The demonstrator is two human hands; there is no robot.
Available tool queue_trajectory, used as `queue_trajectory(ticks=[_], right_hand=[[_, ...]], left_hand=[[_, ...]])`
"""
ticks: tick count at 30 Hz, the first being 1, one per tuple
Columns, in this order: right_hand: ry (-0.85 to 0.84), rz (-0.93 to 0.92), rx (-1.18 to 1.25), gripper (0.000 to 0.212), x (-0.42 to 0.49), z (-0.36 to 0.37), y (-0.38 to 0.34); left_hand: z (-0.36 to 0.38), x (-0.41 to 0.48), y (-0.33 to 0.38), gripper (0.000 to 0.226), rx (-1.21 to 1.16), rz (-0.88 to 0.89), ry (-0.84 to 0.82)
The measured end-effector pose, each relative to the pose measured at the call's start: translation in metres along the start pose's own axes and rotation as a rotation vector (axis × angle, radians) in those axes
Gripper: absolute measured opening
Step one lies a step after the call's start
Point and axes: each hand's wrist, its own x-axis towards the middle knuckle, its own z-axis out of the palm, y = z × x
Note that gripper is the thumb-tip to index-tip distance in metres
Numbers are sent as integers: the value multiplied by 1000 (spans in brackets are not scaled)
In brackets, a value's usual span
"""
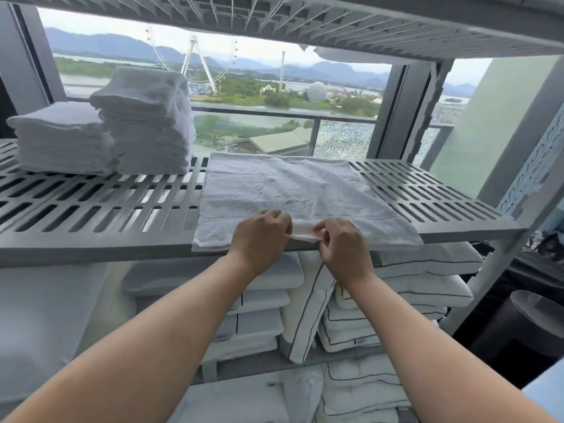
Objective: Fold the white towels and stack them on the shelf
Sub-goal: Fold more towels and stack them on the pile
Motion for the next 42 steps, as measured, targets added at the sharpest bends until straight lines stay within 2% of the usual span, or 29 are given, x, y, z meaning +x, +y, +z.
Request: queue_trajectory(ticks=[2, 7, 13, 16, 20, 25, 28, 30, 36, 42], right_hand=[[-44, -36, 6, 26, 3, -5, 2], [-148, -87, -33, 23, 6, -12, 3], [-277, 3, -55, 17, 20, -14, -3], [-245, 12, -69, 10, 19, -12, -3], [-175, -32, -114, 9, 12, -7, -3], [-150, -176, -64, 13, 4, -10, 12], [-79, -205, -23, 26, -4, -17, 33], [-9, -178, -51, 26, -8, -23, 51], [27, -93, -126, 25, -19, -45, 106], [5, -135, -143, 30, -25, -55, 147]], left_hand=[[0, 0, -2, 8, -51, -2, 12], [1, 2, 4, 12, 68, 57, -2], [-5, 12, 7, 23, -74, -40, -168], [-7, 9, 6, 20, -65, -61, -194], [-7, 8, 11, 22, -31, -78, -189], [-9, 8, 16, 13, 73, -42, -222], [-12, 12, 21, 32, 188, 34, -251], [-11, 15, 30, 41, 230, 77, -204], [17, 32, 83, 42, 207, 219, -65], [51, 50, 126, 46, 221, 189, -60]])
